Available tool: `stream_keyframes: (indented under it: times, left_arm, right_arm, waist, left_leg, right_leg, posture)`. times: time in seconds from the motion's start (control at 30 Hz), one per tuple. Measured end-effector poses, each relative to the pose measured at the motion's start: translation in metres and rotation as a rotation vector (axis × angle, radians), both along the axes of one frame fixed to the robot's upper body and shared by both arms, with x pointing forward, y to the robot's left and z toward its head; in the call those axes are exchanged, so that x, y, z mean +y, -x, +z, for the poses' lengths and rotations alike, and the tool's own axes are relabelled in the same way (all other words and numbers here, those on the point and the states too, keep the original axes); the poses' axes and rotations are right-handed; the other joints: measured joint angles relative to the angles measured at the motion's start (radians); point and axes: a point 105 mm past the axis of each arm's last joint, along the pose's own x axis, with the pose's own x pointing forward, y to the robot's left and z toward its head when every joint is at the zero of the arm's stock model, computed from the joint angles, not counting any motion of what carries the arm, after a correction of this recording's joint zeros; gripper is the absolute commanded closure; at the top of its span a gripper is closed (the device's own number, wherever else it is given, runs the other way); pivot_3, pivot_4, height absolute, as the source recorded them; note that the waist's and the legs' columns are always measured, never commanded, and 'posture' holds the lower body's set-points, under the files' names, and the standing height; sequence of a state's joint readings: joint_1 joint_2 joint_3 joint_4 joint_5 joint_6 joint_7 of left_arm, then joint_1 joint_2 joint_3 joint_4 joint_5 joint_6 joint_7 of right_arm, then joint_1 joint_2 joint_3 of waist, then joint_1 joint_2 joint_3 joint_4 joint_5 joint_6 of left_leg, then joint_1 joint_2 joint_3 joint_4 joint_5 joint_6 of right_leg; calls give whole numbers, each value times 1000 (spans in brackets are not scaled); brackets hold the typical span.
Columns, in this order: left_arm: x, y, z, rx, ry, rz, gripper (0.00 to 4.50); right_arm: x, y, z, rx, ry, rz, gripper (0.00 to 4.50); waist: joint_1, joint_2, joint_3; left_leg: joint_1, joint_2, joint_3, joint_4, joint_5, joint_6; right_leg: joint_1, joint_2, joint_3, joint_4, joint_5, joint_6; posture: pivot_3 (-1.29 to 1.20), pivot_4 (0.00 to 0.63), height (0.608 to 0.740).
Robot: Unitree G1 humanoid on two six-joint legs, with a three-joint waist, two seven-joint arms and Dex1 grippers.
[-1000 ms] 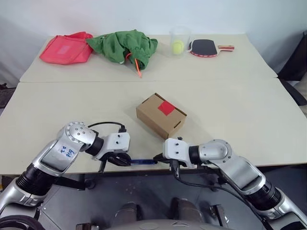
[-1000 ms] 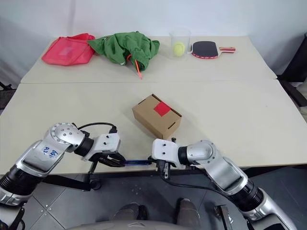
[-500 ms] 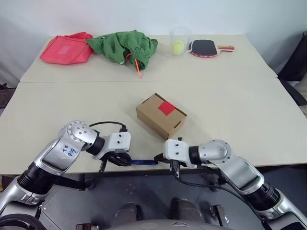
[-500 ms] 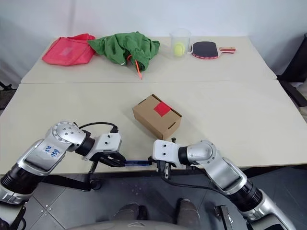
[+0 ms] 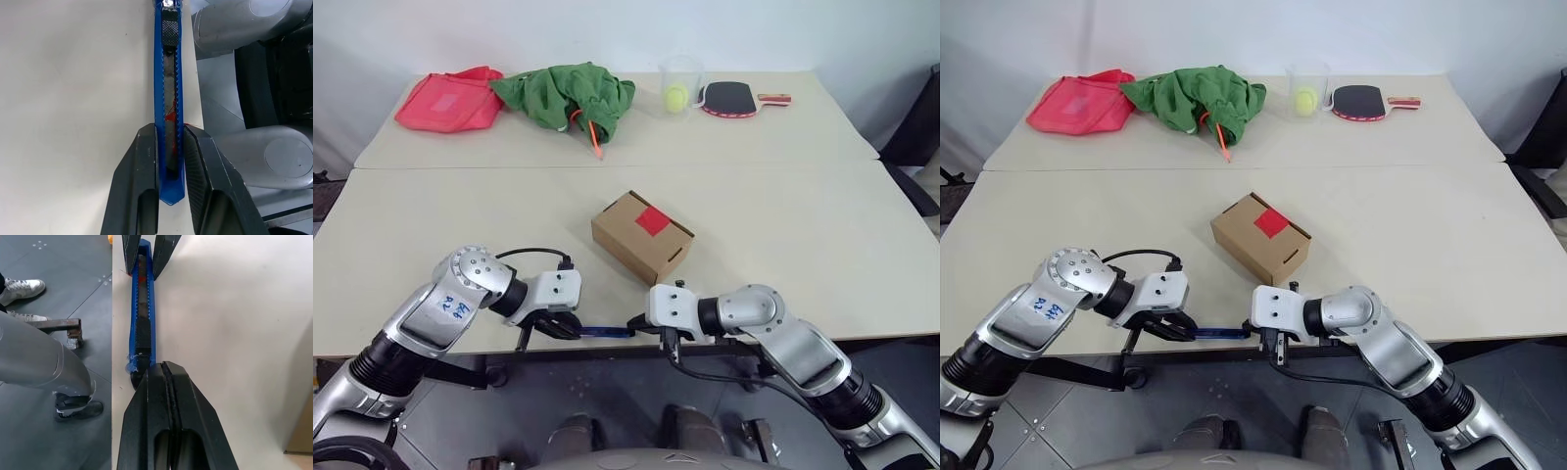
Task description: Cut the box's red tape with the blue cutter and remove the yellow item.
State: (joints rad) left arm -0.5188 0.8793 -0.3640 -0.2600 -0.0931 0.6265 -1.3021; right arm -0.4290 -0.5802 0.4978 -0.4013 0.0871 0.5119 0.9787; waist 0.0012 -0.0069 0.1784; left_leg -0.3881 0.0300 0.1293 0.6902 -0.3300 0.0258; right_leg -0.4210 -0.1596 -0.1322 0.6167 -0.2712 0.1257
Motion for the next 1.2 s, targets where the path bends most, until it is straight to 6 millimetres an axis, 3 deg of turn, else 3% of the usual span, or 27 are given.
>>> stream_keyframes:
  times: [0.1, 0.37, 0.63, 1.2]
  left_arm:
    - [-1, -1, 0, -2, 4, 2, 4106]
    - [-2, -1, 0, -4, 4, 0, 4106]
    - [-3, 0, -1, -3, 5, -4, 4106]
    - [-4, 0, 0, -5, -11, -13, 4106]
  right_arm:
    - [9, 8, 0, 18, -21, 46, 4464]
    - [14, 3, 16, -24, -51, 48, 4464]
    - [3, 5, 2, 0, -13, 28, 4464]
    - [-2, -1, -4, -16, -4, 23, 4464]
  waist:
    - [3, 0, 0]
    - [3, 0, 0]
    - [3, 0, 0]
    - [3, 0, 0]
  left_leg:
    - [-1, 0, 0, 2, 0, 1]
    - [-1, 0, -1, 3, -1, 1]
    - [-1, 0, -2, 3, -1, 2]
    - [1, 0, -4, 4, -1, 2]
  right_leg:
    - [0, 0, 0, 0, 0, 0]
    - [1, 0, 0, 0, 0, 0]
    - [3, 0, -1, -1, 0, 0]
    - [7, 0, -2, -4, 0, 0]
  posture:
    - [0, 150, 740]
    - [0, 150, 740]
    - [0, 150, 740]
    - [0, 150, 740]
